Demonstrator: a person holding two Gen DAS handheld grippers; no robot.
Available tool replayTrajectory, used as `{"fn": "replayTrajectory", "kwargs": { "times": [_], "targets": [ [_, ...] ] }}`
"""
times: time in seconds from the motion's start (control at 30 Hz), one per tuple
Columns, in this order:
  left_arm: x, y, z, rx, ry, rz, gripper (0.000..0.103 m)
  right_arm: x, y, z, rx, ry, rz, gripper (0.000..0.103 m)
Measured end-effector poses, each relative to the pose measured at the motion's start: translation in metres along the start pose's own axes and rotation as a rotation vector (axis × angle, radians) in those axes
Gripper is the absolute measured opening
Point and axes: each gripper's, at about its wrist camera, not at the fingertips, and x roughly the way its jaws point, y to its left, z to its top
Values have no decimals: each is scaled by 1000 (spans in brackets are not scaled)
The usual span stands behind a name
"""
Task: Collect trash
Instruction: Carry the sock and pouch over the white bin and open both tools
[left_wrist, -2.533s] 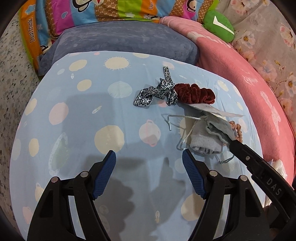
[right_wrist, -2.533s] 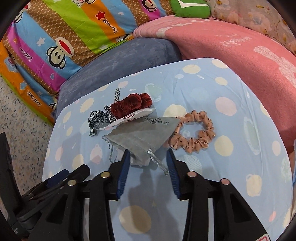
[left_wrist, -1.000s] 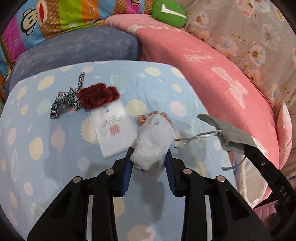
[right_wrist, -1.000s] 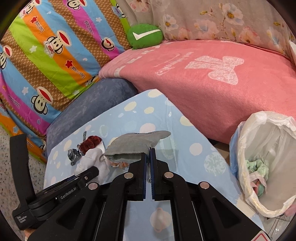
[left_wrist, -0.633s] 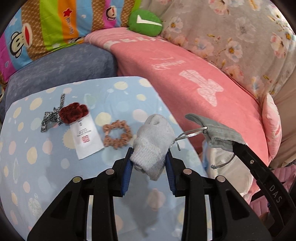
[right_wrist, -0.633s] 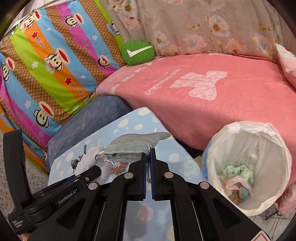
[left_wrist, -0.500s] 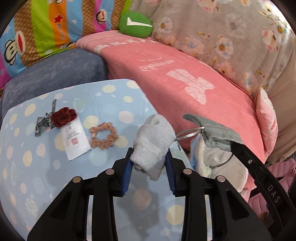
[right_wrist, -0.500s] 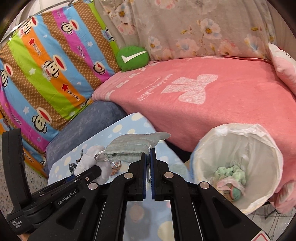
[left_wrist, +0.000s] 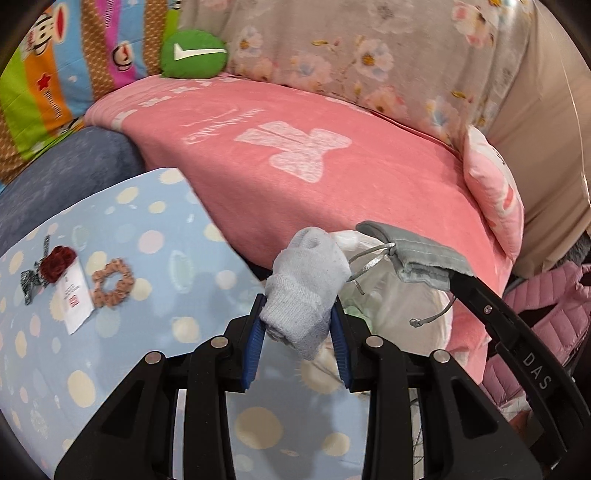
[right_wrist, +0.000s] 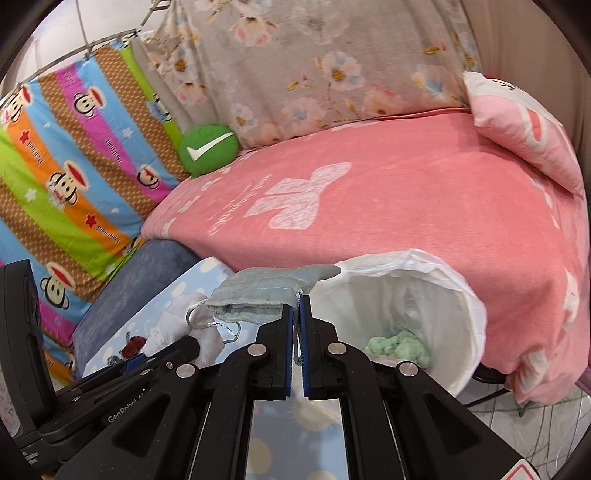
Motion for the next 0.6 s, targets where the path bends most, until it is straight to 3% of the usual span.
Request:
{"fn": "replayTrajectory", "kwargs": {
  "times": [0.43, 0.5, 0.6],
  "targets": [
    [37, -75, 0, 105, 62, -77, 36, -10, -75, 3, 96, -9, -94, 4],
    [39, -81, 1, 113, 57, -86, 40, -10, -81, 3, 105, -9, -103, 4],
    [40, -88, 2, 124, 43, -79, 62, -8, -87, 4, 116, -7, -110, 4]
  ]
}}
